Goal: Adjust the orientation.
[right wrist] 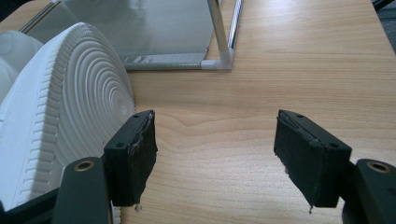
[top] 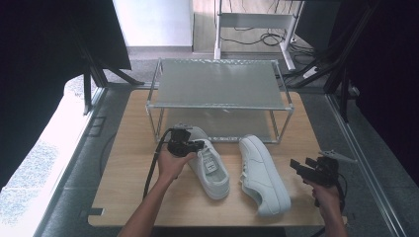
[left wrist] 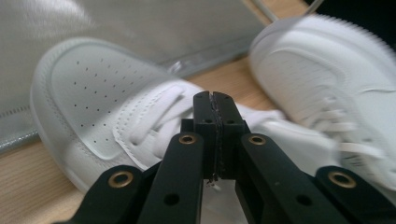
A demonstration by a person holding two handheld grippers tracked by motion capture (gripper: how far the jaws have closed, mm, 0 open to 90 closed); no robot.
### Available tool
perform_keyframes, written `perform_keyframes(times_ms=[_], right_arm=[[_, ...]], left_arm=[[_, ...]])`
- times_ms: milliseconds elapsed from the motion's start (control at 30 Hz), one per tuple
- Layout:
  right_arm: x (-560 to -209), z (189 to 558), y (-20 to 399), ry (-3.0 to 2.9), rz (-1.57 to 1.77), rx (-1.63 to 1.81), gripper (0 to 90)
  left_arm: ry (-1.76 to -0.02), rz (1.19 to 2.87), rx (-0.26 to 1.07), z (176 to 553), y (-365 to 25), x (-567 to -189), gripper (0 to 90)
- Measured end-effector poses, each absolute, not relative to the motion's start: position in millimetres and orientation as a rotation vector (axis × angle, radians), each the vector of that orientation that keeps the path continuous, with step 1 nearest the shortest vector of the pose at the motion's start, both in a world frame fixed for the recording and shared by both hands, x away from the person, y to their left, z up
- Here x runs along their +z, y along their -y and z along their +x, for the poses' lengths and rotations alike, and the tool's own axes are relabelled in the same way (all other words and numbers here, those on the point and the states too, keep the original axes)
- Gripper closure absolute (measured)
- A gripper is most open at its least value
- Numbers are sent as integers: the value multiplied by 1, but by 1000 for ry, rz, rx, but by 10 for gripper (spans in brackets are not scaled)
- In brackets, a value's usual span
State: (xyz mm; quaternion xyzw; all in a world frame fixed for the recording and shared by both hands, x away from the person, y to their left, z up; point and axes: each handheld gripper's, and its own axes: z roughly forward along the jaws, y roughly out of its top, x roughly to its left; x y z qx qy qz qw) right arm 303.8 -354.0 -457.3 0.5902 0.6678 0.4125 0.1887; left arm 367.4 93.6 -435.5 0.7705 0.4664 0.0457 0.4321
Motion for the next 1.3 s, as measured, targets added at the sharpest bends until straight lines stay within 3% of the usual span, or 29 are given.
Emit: perform_keyframes(times_ms=[267,500,700,1300], right_arm=[[-454,301,352,-1871,1651,1166,301],[-456,301,352,-1884,1653,1161,301],[-457,301,353,-1885,1663,1158,301],[-460,301,351,-1887,1670,1157,301]], left_arm=[[-1004,1924,107,326,-72,-414,899],[-994,2067,5,319,-40,-447,900],[-1027,2151,20,316,-41,-457,900],[-1049,2134,0,303,-53,-463,900]])
